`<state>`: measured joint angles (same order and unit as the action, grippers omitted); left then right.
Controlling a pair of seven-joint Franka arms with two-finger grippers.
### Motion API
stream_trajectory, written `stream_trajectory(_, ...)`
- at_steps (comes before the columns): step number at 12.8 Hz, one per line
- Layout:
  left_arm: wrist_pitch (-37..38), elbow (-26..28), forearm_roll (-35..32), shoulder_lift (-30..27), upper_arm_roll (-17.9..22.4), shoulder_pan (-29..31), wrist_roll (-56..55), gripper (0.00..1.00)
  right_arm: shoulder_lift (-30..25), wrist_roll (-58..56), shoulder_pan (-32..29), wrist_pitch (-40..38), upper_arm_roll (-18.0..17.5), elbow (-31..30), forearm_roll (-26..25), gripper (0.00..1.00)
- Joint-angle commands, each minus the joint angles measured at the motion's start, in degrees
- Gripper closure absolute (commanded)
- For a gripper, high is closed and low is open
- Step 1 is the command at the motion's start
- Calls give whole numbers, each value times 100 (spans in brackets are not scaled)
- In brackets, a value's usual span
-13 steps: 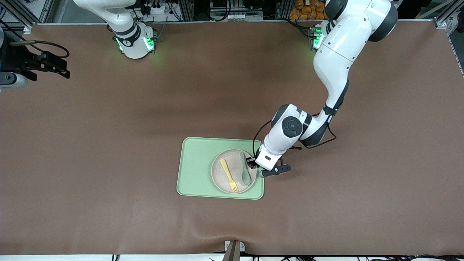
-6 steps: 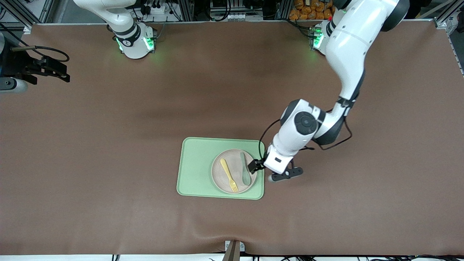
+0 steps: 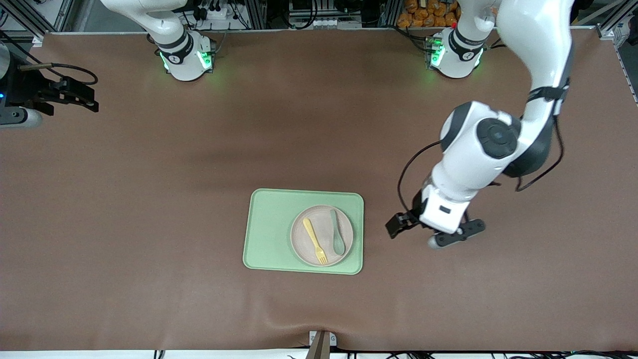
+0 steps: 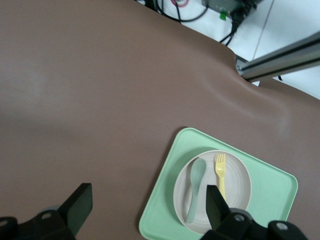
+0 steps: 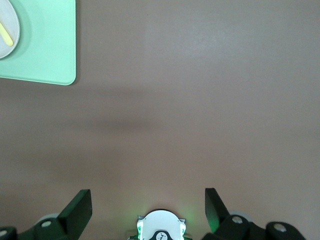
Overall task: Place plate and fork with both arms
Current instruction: 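Release the plate and raise the left gripper while the right gripper reaches out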
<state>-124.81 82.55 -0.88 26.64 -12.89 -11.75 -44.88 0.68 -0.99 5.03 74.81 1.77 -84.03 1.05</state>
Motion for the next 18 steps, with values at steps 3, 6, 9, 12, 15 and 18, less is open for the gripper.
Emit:
stream_trajectory(3, 1369, 174, 0, -1264, -12, 698, 644, 0, 660, 72, 349, 410, 25, 27, 18, 0)
stream_trajectory(6, 2099, 165, 27, -1776, -12, 903, 1069, 0, 1257, 81, 577, 736, 25, 53, 166, 0)
stream_trajectory(9, 2487, 165, 9, -1978, 6, 955, 1078, 0, 1706, 72, 867, 1192, 16, 62, 377, 0)
stream_trajectory(12, 2725, 165, 0, -2119, -3, 1069, 1078, 0, 2049, 72, 1245, 1386, 16, 80, 422, 0)
stream_trajectory(15, 3041, 165, 0, -2172, 6, 1070, 1200, 0, 2208, 72, 1728, 2210, 25, 229, 475, 0)
stream_trajectory(18, 3348, 192, 0, -2286, 6, 1070, 1332, 0, 2830, 11, 2054, 3519, 16, 509, 492, 0)
